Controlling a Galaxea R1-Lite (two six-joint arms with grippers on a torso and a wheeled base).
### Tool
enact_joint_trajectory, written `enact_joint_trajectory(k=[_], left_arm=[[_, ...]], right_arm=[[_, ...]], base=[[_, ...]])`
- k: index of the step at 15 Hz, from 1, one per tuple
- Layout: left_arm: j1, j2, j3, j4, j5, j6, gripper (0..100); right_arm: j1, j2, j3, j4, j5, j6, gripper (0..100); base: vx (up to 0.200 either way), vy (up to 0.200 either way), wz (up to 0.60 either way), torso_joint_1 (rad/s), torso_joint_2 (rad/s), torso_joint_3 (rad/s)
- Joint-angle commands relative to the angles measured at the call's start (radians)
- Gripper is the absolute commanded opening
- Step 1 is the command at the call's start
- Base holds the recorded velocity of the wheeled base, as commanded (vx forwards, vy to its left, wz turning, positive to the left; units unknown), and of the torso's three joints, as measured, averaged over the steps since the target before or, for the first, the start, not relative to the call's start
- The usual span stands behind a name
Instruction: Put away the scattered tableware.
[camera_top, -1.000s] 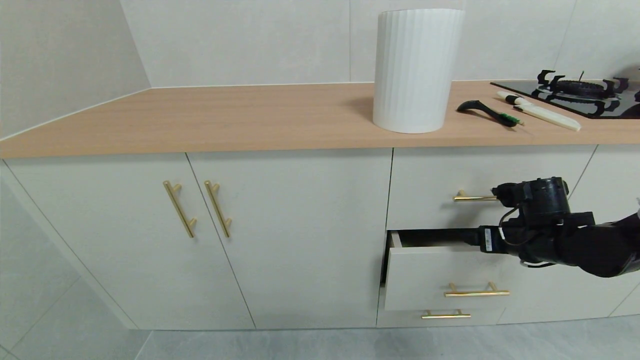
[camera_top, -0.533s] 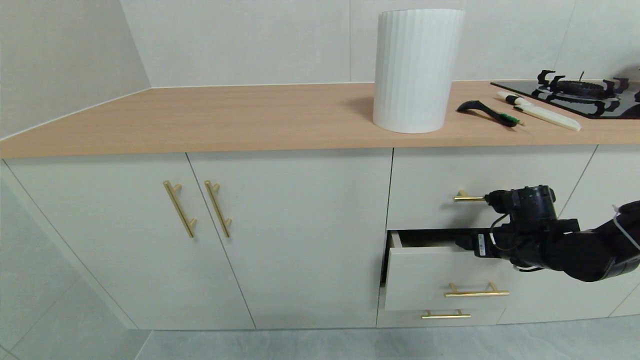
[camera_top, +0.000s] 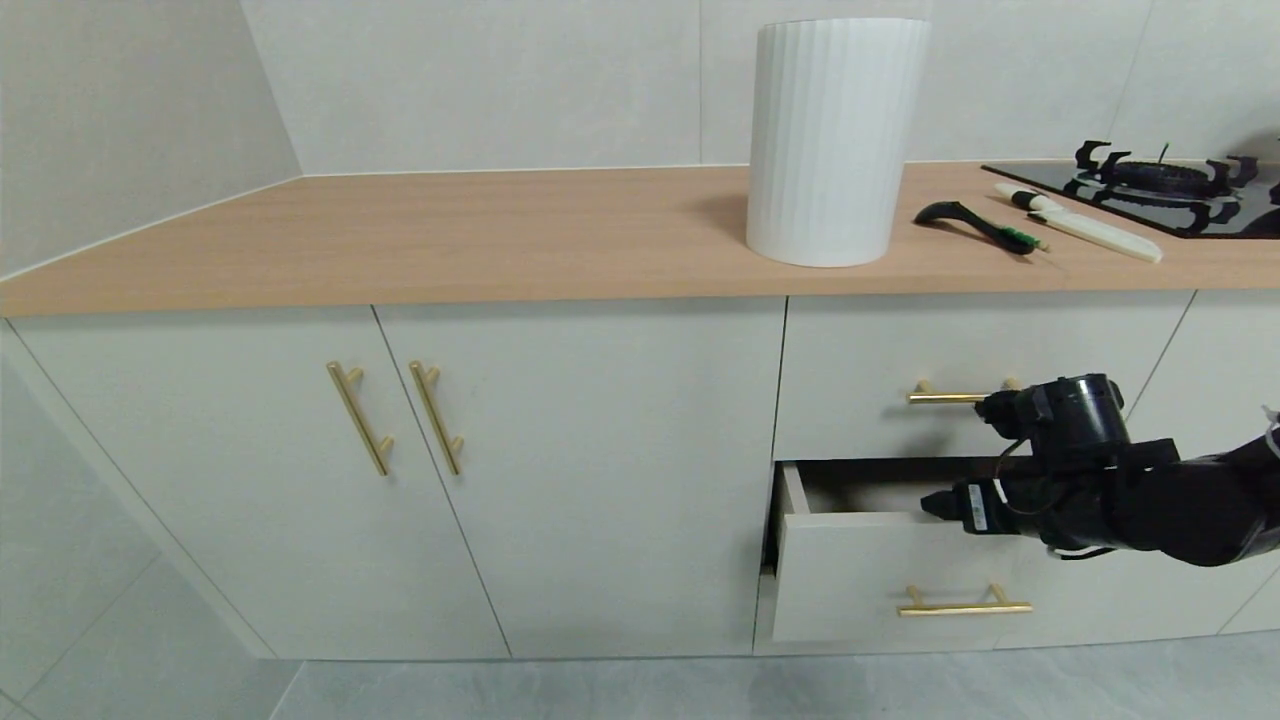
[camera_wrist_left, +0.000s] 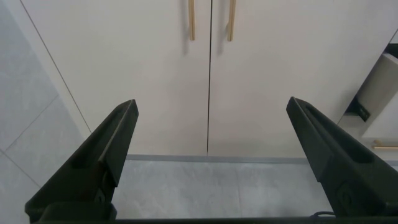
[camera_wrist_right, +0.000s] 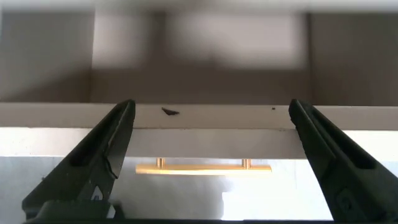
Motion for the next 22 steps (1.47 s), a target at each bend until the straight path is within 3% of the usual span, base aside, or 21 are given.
enact_joint_trajectory(k=[1,2,6,8,11,22], left_arm=[[0.0,0.001,0.0,0.0,0.001,0.0,100],[0.0,0.001,0.0,0.0,0.001,0.0,100],[0.0,0.001,0.0,0.0,0.001,0.0,100],[0.0,0.001,0.0,0.0,0.001,0.0,100],[0.0,0.001,0.0,0.0,0.001,0.0,100],[0.0,0.001,0.0,0.0,0.001,0.0,100]], right_arm=[[0.001,-0.085,-0.033,0.121,0.018,0.002,100],[0.001,-0.092,-0.038,0.141,0.021,0.0,100],[0.014,-0.197,-0.193,0.709,0.027,-0.003,100],[0.025,-0.236,-0.23,0.893,0.028,-0.069,100],[0.036,-0.291,-0.236,0.971,0.042,-0.1,100],[0.097,-0.239,-0.236,1.032,0.042,-0.113,100]], base=[[0.0,0.0,0.0,0.0,0.0,0.0],[0.0,0.0,0.0,0.0,0.0,0.0],[0.0,0.0,0.0,0.0,0.0,0.0],[0.0,0.0,0.0,0.0,0.0,0.0],[0.0,0.0,0.0,0.0,0.0,0.0],[0.0,0.0,0.0,0.0,0.0,0.0]])
